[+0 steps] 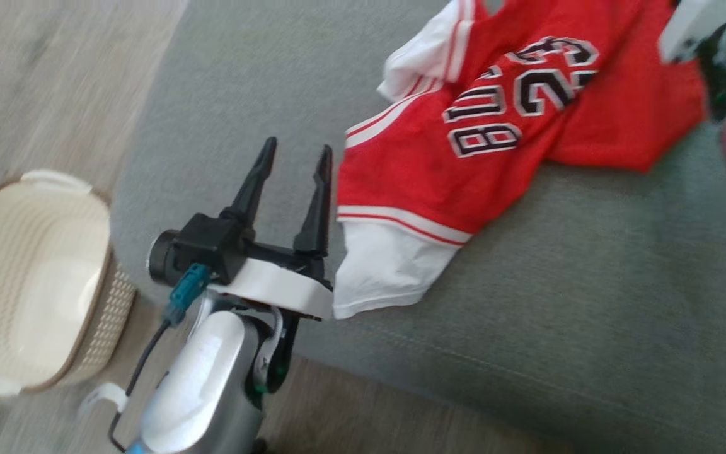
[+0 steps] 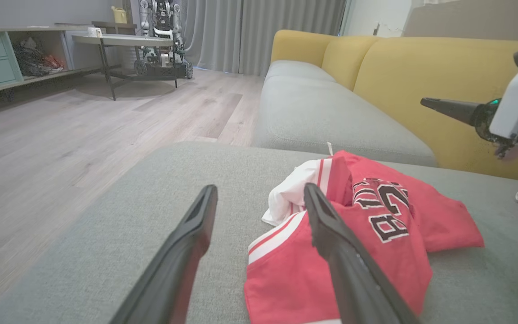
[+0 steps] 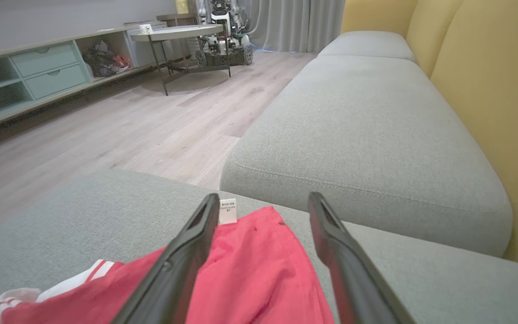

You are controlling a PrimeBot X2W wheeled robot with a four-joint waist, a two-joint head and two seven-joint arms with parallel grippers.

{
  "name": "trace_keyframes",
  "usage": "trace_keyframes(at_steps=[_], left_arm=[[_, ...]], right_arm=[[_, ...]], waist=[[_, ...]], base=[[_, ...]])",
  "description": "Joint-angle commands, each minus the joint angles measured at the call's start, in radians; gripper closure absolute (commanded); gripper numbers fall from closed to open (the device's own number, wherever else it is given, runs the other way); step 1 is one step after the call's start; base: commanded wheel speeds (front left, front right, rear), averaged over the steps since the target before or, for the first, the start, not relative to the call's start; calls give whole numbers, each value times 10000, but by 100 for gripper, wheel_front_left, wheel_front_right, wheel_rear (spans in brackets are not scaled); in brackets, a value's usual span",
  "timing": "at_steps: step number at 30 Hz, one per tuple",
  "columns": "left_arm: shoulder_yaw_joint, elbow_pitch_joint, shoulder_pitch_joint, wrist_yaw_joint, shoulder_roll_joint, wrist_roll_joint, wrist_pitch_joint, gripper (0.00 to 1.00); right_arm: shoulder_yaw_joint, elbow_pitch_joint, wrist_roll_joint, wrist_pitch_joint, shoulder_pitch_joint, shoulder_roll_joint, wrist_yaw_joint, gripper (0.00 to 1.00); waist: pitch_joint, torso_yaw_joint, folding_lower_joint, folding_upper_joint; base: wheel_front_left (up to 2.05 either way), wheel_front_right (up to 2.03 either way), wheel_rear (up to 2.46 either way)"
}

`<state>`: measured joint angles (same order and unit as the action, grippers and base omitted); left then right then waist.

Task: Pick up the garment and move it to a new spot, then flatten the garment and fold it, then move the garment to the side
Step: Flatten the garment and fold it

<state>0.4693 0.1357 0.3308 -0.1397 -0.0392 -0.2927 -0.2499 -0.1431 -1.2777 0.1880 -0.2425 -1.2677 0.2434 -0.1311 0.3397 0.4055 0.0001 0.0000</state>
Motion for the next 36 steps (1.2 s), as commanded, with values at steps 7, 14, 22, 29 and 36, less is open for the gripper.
trace_keyframes(at_steps=[7,14,22,29,36], left_arm=[[-1031,-208,-342,206,-110,363,-118,0],[-1488,-177,-730,376,-110,545,-118,0],[-1834,-143,-1101,533,-110,647,-118,0],[-1912,-162,-1308,616,-110,653,-118,0],[-1719,-181,-1155,653,-110,653,-118,0]], right_arm=[[-385,2110,1120,-187,2203,-635,4,0],[-244,4715,1534,-191,4999,-608,4,0],[443,6698,1429,-192,7863,-1197,4,0],[740,7313,1200,-23,8841,-1589,4,0],[797,7725,1301,535,8758,-1802,4,0]], waist=[[-1387,-1486,-1,0],[-1962,-2219,-1,0],[-2355,-2649,-1,0],[-2373,-2741,-1,0],[-1977,-2428,-1,0]], base=[[0,0,0],[0,0,0],[0,0,0],[0,0,0],[0,0,0]])
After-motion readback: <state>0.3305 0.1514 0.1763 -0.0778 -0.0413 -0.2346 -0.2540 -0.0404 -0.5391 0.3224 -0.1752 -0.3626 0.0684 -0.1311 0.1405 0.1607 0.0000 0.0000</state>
